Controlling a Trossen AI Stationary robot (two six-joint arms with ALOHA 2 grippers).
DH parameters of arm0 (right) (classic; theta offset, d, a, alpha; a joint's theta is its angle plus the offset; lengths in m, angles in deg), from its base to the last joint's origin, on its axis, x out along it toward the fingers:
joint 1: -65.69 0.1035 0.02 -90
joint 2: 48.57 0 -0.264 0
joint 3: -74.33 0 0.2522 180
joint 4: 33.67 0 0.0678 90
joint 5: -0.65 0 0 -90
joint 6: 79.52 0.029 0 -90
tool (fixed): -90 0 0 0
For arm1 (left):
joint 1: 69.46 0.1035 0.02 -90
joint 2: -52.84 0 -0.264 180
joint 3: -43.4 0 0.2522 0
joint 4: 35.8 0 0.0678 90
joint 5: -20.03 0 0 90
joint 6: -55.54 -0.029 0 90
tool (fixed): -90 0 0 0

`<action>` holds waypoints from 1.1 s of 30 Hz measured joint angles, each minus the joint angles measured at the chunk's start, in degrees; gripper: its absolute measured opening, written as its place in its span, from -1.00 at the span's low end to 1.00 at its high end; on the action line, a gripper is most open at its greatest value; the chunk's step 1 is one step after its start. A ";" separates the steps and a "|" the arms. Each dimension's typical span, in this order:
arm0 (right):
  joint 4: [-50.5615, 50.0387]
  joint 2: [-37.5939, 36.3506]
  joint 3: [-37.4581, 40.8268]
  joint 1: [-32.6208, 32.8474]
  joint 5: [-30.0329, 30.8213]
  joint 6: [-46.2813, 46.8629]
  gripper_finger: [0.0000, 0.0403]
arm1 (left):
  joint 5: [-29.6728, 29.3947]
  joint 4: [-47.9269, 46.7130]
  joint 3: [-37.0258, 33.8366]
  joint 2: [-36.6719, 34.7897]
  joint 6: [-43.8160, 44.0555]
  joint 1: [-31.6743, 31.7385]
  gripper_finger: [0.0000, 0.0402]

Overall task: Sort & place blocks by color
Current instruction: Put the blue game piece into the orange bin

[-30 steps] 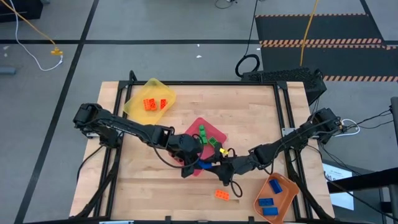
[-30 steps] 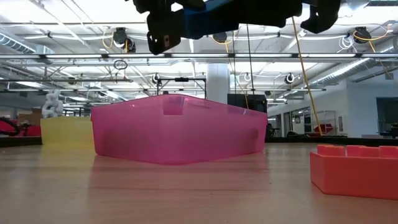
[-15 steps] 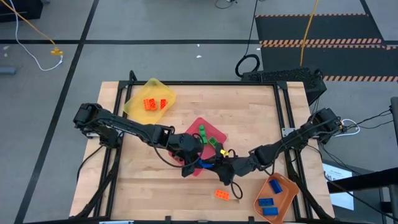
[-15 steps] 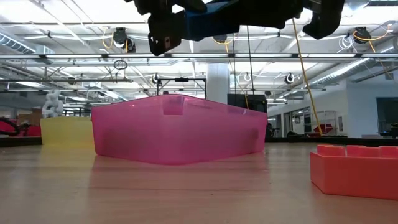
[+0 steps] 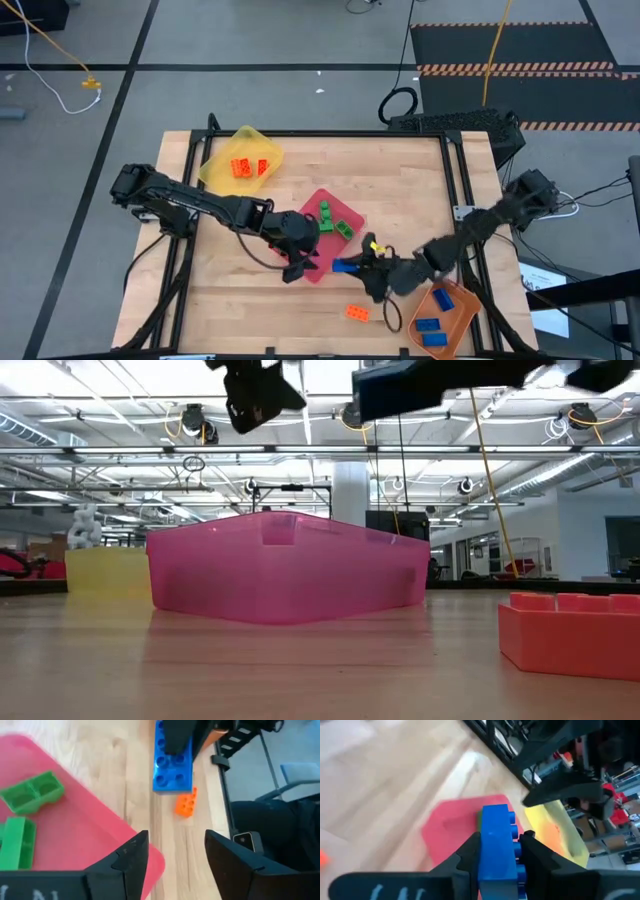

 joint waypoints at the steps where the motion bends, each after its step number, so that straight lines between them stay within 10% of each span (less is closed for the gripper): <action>1: -2.94 -1.08 -0.11 0.68 -0.11 2.54 -0.58 | -0.20 -0.29 0.10 -0.16 -0.64 -0.10 -0.01; 12: -29.40 -14.96 -0.25 7.65 -12.60 36.89 -0.58 | -16.69 -2.40 0.11 -0.71 -9.77 -3.59 0.29; 33: -53.14 -20.29 -0.23 20.49 -41.83 88.21 -0.56 | -24.57 9.72 0.11 0.12 -16.53 -8.34 0.35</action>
